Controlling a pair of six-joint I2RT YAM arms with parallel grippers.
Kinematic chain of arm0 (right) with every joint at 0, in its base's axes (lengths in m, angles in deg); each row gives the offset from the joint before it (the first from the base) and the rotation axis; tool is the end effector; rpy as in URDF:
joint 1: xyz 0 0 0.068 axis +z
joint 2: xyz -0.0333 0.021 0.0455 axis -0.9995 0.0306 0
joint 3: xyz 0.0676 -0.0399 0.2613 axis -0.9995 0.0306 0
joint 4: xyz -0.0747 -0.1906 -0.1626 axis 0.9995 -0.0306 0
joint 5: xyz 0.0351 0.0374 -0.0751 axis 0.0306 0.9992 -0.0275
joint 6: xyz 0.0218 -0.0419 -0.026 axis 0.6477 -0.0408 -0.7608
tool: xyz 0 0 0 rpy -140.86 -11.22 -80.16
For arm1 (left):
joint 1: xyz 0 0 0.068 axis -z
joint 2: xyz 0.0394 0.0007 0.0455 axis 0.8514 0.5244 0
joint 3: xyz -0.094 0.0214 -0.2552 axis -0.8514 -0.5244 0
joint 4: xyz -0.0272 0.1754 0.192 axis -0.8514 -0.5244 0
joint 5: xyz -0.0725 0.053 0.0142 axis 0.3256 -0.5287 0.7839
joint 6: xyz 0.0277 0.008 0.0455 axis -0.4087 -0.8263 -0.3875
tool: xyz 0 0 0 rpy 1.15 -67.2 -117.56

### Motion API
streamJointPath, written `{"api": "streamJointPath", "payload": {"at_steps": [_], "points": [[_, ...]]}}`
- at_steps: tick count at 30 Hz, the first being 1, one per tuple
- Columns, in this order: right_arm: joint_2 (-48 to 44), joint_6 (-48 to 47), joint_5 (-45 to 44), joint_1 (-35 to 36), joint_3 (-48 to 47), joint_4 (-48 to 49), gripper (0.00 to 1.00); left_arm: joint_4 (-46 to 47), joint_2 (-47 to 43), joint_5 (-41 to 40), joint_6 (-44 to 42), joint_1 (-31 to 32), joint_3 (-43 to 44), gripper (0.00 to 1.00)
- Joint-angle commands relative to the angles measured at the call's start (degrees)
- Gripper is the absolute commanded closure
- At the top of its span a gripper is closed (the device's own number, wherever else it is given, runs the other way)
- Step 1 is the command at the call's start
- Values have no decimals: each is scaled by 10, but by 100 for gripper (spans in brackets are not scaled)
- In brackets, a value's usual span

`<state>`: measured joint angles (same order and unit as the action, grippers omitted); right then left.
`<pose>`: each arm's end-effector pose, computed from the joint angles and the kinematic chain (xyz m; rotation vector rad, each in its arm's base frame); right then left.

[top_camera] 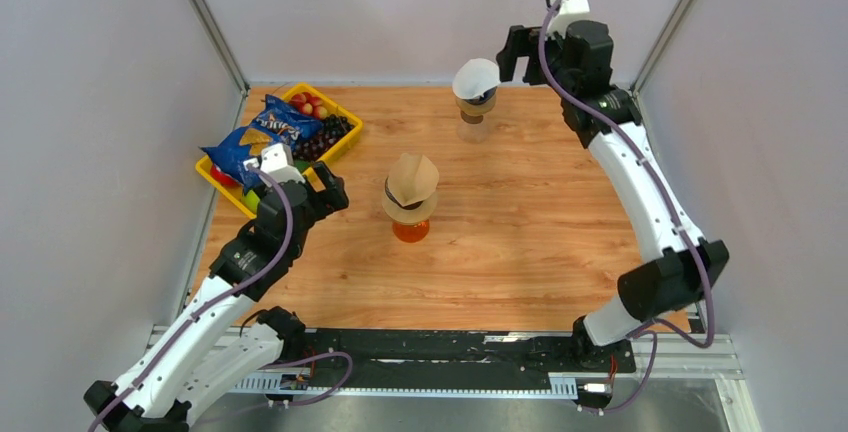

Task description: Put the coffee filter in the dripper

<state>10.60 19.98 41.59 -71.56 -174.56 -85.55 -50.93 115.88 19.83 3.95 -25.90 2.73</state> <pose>0.3521 0.1064 0.4554 -0.1991 1.7988 0.2874 0.1426 -0.0687 0.3208 -0.4155 1.8657 -0.2701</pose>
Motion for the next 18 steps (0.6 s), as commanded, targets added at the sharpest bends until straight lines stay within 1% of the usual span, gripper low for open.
{"api": "streamJointPath", "payload": {"at_steps": [1, 4, 8, 11, 14, 18], "points": [[-97, 32, -60, -3, 103, 45, 0, -24, -28, 1, 18, -4, 25, 0], [-173, 67, -123, -4, 195, 51, 0, -39, -43, -1, 26, -4, 18, 0], [-303, 161, -282, -3, 359, 58, 0, -56, -64, -17, 34, -4, 5, 0], [-404, 213, -370, -4, 474, 63, 0, -74, -71, -30, 39, -3, 2, 0], [-501, 212, -396, -4, 564, 82, 0, -78, -72, -32, 44, -4, -2, 0], [-599, 193, -408, -4, 637, 86, 0, -74, -68, -30, 51, -4, -12, 0]]}}
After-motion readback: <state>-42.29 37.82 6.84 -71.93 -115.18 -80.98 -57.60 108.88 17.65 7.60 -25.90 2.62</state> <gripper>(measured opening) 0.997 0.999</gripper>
